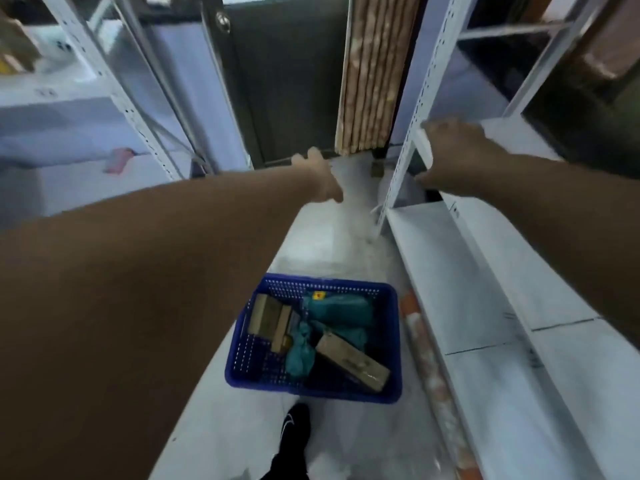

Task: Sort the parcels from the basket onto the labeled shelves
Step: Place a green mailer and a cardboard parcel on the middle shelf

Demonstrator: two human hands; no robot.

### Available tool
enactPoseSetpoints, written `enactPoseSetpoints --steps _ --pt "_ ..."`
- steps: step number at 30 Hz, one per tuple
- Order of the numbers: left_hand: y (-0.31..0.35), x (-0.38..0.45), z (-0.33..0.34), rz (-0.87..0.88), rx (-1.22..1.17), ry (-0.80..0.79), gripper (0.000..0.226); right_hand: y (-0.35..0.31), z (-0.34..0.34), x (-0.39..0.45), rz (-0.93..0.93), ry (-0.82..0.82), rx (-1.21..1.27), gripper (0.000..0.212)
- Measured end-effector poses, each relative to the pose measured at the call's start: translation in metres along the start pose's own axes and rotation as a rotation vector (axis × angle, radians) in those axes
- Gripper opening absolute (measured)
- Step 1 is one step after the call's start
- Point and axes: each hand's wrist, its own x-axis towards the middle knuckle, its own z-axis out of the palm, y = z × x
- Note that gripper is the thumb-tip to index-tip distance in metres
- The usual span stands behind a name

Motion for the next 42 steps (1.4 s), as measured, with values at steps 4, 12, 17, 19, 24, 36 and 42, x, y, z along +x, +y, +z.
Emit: enactPoseSetpoints --steps 4,12,17,19,24,36,42 --pt "-0.075 0.038 0.098 -0.133 0.112 -0.106 0.113 0.033 0.132 0.003 0.104 -0.186 0.023 0.086" --pt "-0.234 0.068 0.289 -0.280 0.191 -0.314 0.128 0.091 0.369 -0.051 0.237 -0.497 -0.020 0.087" --pt "-0.309 0.079 0.379 -0.349 0.182 -0.360 0.131 0.090 0.492 -0.074 0.245 -0.594 0.020 0.098" --pt "-0.331 0.087 0.410 -0.361 0.180 -0.372 0.131 0.086 0.535 -0.080 0.236 -0.614 -0.022 0.111" --pt "-0.378 0.105 0.476 -0.379 0.208 -0.404 0.132 0.082 0.616 -0.095 0.264 -0.617 -0.036 0.121" --pt "-0.433 0.135 0.572 -0.444 0.208 -0.431 0.134 0.079 0.723 -0.107 0.190 -0.553 -0.191 0.133" --pt "-0.442 0.142 0.605 -0.512 0.114 -0.414 0.149 0.084 0.734 -0.099 0.142 -0.494 -0.218 0.096"
